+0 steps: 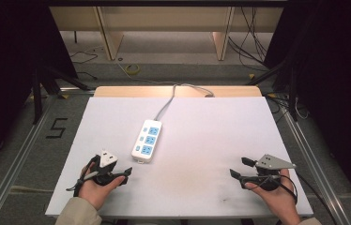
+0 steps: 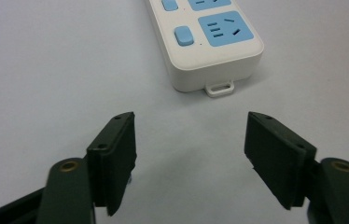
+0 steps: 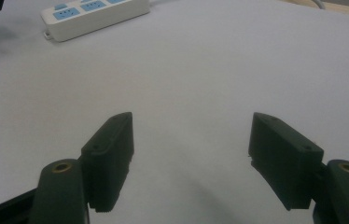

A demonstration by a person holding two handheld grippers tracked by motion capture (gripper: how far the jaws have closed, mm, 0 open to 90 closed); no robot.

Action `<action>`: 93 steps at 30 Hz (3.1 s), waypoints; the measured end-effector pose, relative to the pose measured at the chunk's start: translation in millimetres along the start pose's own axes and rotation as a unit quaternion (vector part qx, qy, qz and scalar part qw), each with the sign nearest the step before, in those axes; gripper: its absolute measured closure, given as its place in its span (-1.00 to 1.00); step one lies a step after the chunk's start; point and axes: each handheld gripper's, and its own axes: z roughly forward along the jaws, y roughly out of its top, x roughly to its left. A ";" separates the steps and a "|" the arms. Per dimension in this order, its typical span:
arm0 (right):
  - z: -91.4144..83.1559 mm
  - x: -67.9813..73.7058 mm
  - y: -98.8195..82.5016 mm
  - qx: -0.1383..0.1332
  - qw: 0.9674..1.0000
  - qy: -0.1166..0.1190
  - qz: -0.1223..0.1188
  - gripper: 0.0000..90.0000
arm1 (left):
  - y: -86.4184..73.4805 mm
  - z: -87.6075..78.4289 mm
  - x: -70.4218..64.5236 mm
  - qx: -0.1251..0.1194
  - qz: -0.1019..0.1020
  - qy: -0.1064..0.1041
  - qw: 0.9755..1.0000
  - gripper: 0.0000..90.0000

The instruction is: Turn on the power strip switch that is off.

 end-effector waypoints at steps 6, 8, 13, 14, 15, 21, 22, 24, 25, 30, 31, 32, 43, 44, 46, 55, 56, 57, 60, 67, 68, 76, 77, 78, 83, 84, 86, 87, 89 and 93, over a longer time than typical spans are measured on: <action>0.1 1.1 0.1 -0.001 1.000 0.001 -0.002 -0.29 | 2.4 -2.5 -0.6 0.000 0.004 0.001 1.000 0.04; -0.5 1.7 0.3 0.001 1.000 0.000 -0.003 -0.29 | 3.2 -3.8 -1.2 0.003 0.008 0.003 1.000 0.28; -0.4 1.6 0.4 0.000 1.000 0.000 -0.002 -0.29 | 6.9 -6.7 -1.5 0.023 0.022 0.012 0.999 0.84; -0.2 1.5 0.4 0.001 1.000 0.000 -0.002 -0.28 | 8.5 -6.9 -2.0 0.029 0.021 0.010 0.999 0.99; -0.1 1.4 0.4 0.000 1.000 0.000 -0.003 -0.28 | 9.2 -6.8 -2.3 0.034 0.020 0.008 0.999 0.99; -0.4 1.4 0.4 -0.001 1.000 -0.001 -0.003 -0.28 | 12.6 -5.6 -3.1 0.038 0.012 0.005 0.999 0.99; -0.5 1.6 0.5 0.000 1.000 0.000 -0.002 -0.28 | 13.6 -5.5 -3.0 0.040 0.012 0.006 0.999 0.99; -0.5 1.8 0.5 0.001 1.000 -0.001 -0.003 -0.28 | 15.5 -4.8 -2.8 0.042 0.011 0.006 0.999 0.99; -0.5 1.9 0.5 0.001 1.000 -0.001 -0.003 -0.28 | 16.4 -4.4 -2.7 0.043 0.008 0.005 0.999 0.99; 0.0 2.5 0.7 0.000 1.000 -0.001 -0.002 -0.28 | 19.5 -2.3 -1.8 0.054 0.004 -0.001 0.999 0.99; 0.0 2.5 0.7 0.000 1.000 -0.001 -0.002 -0.28 | 20.2 -2.0 -1.6 0.056 0.002 -0.003 0.998 0.99; 0.0 2.5 0.7 0.000 1.000 -0.001 -0.003 -0.28 | 20.8 -1.8 -1.5 0.058 0.001 -0.003 0.998 0.99; 0.0 2.6 0.5 0.001 1.000 -0.001 -0.003 -0.28 | 32.0 2.9 0.3 0.068 -0.006 -0.006 0.998 0.99; 0.0 2.7 0.5 0.001 1.000 -0.001 -0.004 -0.28 | 33.1 3.9 0.1 0.069 -0.005 -0.007 0.998 0.99; 0.0 2.7 0.4 0.001 1.000 -0.001 -0.003 -0.28 | 35.3 5.9 -0.4 0.071 -0.005 -0.008 0.997 0.99; -0.2 2.8 0.6 0.000 1.000 0.000 -0.003 -0.28 | 46.5 11.0 -1.4 0.080 -0.008 -0.012 0.997 0.99; -0.2 2.8 0.5 0.000 1.000 0.000 -0.003 -0.28 | 48.8 11.9 -2.0 0.083 -0.007 -0.013 0.996 0.99; -0.1 2.8 0.5 0.001 1.000 0.000 -0.003 -0.28 | 50.0 12.5 -2.1 0.084 -0.006 -0.013 0.996 0.99; 0.0 2.8 0.5 0.001 1.000 0.000 -0.003 -0.28 | 52.1 13.9 -2.9 0.085 -0.006 -0.013 0.996 0.99; -0.3 2.8 0.6 0.000 1.000 0.000 -0.002 -0.28 | 59.4 17.5 -4.8 0.092 -0.001 -0.015 0.996 0.99; -0.3 2.8 0.6 0.000 1.000 0.000 -0.002 -0.28 | 60.3 18.2 -5.1 0.092 0.000 -0.014 0.996 0.99; -0.4 2.9 0.6 0.000 1.000 0.000 -0.002 -0.28 | 66.4 22.4 -5.7 0.105 0.001 -0.016 0.994 0.99; -0.4 2.9 0.6 0.000 1.000 0.000 -0.002 -0.28 | 67.1 22.8 -5.6 0.105 0.001 -0.016 0.994 0.99; -0.4 2.9 0.6 0.000 1.000 0.000 -0.002 -0.28 | 67.9 22.9 -5.7 0.105 -0.001 -0.016 0.994 1.00; -0.3 2.8 0.6 0.000 1.000 0.000 -0.002 -0.28 | 71.5 24.0 -4.8 0.108 -0.001 -0.015 0.994 0.99; -0.3 2.9 0.6 0.000 1.000 0.000 -0.002 -0.28 | 72.2 24.1 -4.5 0.109 -0.001 -0.015 0.994 0.99; -0.3 3.0 0.5 0.000 1.000 0.000 -0.002 -0.28 | 73.4 24.6 -4.2 0.109 0.000 -0.014 0.994 1.00; -0.3 3.0 0.5 0.000 1.000 0.000 -0.002 -0.28 | 74.0 24.9 -4.5 0.110 -0.001 -0.015 0.994 1.00; -0.3 2.9 0.6 0.000 1.000 0.000 -0.002 -0.28 | 75.3 25.1 -4.5 0.112 0.000 -0.015 0.994 0.99; -0.2 2.9 0.5 0.000 1.000 0.000 -0.002 -0.28 | 78.2 26.4 -4.2 0.115 0.001 -0.015 0.993 0.99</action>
